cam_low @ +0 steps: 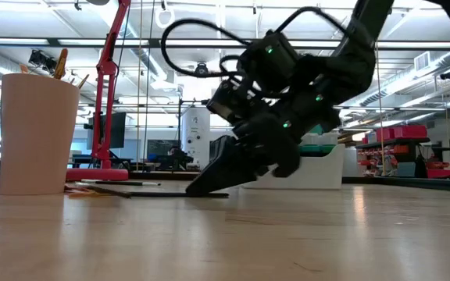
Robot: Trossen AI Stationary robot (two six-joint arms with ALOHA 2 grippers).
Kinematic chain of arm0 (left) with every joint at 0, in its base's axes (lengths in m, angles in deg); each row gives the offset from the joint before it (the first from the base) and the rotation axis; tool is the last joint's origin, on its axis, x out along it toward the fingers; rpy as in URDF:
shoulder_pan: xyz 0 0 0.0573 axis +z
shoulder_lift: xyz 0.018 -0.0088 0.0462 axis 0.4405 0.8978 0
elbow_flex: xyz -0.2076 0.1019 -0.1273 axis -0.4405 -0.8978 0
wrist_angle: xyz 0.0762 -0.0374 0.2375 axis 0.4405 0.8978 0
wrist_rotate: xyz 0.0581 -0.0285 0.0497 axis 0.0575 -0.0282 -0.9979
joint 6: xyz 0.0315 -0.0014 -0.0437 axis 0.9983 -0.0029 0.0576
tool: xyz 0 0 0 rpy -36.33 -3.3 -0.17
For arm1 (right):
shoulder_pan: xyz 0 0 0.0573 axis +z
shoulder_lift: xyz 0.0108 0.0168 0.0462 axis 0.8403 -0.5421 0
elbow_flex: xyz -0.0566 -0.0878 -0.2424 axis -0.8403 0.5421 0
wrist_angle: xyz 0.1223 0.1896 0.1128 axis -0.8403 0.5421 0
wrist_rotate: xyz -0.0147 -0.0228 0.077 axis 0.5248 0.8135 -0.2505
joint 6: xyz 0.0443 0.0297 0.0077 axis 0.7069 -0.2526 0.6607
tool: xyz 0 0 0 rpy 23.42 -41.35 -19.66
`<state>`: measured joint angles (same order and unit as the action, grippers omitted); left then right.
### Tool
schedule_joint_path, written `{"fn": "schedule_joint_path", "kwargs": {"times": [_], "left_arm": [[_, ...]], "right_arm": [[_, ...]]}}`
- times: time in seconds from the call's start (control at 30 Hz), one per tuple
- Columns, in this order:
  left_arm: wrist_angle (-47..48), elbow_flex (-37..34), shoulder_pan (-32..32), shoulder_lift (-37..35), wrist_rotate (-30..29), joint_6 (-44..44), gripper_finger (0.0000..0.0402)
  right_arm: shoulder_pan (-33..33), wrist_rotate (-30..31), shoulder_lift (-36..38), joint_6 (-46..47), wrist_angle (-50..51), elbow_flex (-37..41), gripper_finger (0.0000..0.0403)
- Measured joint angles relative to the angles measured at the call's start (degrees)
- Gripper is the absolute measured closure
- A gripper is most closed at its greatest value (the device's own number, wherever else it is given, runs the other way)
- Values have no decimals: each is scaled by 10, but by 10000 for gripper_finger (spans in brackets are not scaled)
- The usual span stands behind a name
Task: Pick & Place Paint Supplies
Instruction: Put the gold paint brush into the orange cup
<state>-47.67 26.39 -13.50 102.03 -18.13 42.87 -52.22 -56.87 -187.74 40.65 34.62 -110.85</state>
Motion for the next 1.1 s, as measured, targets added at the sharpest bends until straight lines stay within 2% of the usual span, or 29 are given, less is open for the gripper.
{"fn": "schedule_joint_path", "kwargs": {"times": [0.17, 0.5, 0.6, 0.77, 0.97, 1.1], "left_arm": [[0, 0, 0, 0, -2, -1, 199], [3, 0, 4, 0, -2, -13, 199], [4, 0, 8, 0, -3, -20, 199], [4, 0, 16, 0, 1, -21, 199], [4, 0, 19, 0, 2, -32, 199], [4, 0, 19, 0, 12, -32, 199]], "right_arm": [[15, 6, 57, -28, 72, 4, 401], [58, 166, 212, -69, 222, 1, 403], [64, 167, 236, -82, 236, 1, 403], [64, 48, 209, -78, 131, -1, 388], [55, 33, 109, -65, -40, 0, 328], [46, 2, 28, -49, -140, 1, 288]]}}
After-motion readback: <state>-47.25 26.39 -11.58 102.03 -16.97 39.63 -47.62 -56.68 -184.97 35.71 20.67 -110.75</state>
